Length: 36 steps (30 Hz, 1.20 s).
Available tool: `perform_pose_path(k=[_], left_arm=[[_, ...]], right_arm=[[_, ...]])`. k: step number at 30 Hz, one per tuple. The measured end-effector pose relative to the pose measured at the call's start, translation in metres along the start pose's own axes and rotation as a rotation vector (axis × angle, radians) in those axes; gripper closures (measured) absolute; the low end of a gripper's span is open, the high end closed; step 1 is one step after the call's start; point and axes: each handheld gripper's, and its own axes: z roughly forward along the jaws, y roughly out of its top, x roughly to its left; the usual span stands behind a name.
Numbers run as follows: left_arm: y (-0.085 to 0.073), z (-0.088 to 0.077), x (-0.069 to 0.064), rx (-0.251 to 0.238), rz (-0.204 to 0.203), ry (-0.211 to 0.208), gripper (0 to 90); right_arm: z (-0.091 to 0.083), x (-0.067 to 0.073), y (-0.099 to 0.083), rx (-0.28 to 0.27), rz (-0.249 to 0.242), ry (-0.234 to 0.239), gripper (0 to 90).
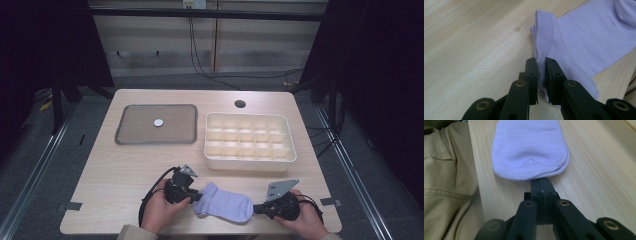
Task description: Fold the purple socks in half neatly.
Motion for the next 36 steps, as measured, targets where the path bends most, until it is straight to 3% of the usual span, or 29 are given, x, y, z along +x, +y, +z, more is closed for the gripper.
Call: perform_pose_path(k=[10,14,23,36], left_arm=[[0.003,-0.011,0.005,-0.042,-0.034,-0.033,81.1],[0.004,-0.016,0.008,-0.057,-0.065,-0.039,81.0],[0.008,-0.025,0.012,-0.031,-0.056,-0.060,81.0],[0.021,-0.030,0.002,-0.008,-0.044,-0.075,80.9]], right_arm=[[0.002,0.000,0.002,0.000,0.010,-0.005,90.0],[0.003,-0.001,0.002,-0.007,0.018,-0.001,90.0],[0.008,0.000,0.006,-0.015,0.027,-0.007,90.0],[0.010,0.000,0.008,-0.020,0.023,-0.010,90.0]])
